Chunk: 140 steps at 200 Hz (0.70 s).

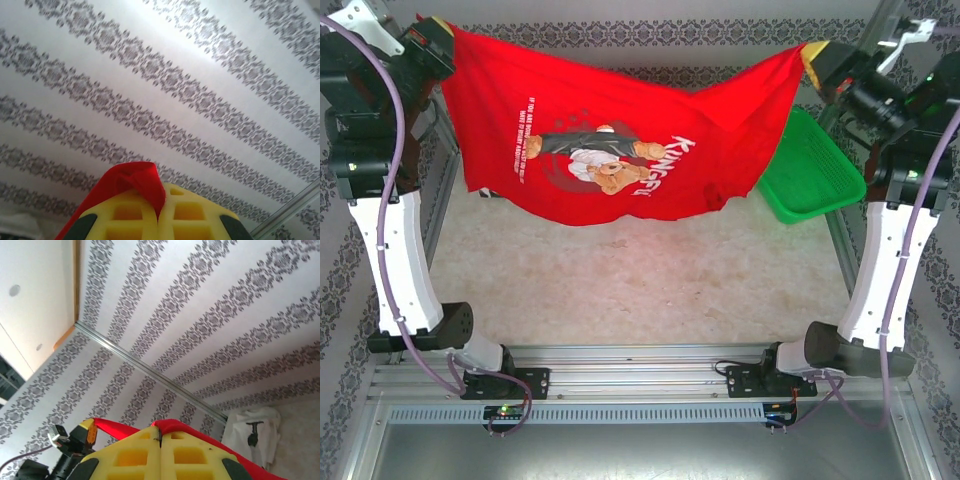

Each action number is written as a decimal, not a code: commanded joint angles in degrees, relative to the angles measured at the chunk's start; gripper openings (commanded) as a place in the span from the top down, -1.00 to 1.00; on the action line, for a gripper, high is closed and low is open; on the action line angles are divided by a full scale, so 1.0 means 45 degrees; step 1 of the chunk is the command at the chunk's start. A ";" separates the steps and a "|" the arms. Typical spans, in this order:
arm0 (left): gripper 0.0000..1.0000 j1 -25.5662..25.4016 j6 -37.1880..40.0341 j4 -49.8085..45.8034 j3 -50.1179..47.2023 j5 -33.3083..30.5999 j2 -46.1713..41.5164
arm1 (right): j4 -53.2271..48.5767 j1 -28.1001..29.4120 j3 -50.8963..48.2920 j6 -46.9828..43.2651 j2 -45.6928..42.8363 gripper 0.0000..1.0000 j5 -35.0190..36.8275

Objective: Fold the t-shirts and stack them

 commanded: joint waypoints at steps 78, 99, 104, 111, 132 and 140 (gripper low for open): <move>1.00 0.0499 -0.3460 0.3647 0.0089 0.3255 0.2759 | 0.0813 0.0359 0.3247 0.0811 0.3316 1.00 -0.0082; 1.00 0.0422 -0.4924 0.4434 0.1446 0.3786 0.4517 | 0.0044 0.0785 0.5096 0.0510 0.5133 1.00 0.0092; 1.00 0.0403 -0.5216 0.4427 0.2000 0.3830 0.5070 | -0.0023 0.0882 0.5640 0.0543 0.5654 1.00 0.0117; 1.00 0.0385 -0.5661 0.4365 0.3040 0.3841 0.5872 | -0.0192 0.1007 0.6589 0.0601 0.6469 1.00 0.0189; 1.00 0.0370 -0.7575 0.5721 0.4930 0.3704 0.7845 | -0.0175 0.1156 1.0281 0.1840 0.9486 1.00 0.0339; 1.00 0.0368 -0.8292 0.6602 0.5013 0.3539 0.8240 | 0.0666 0.1175 1.1520 0.2950 1.0607 1.00 0.0442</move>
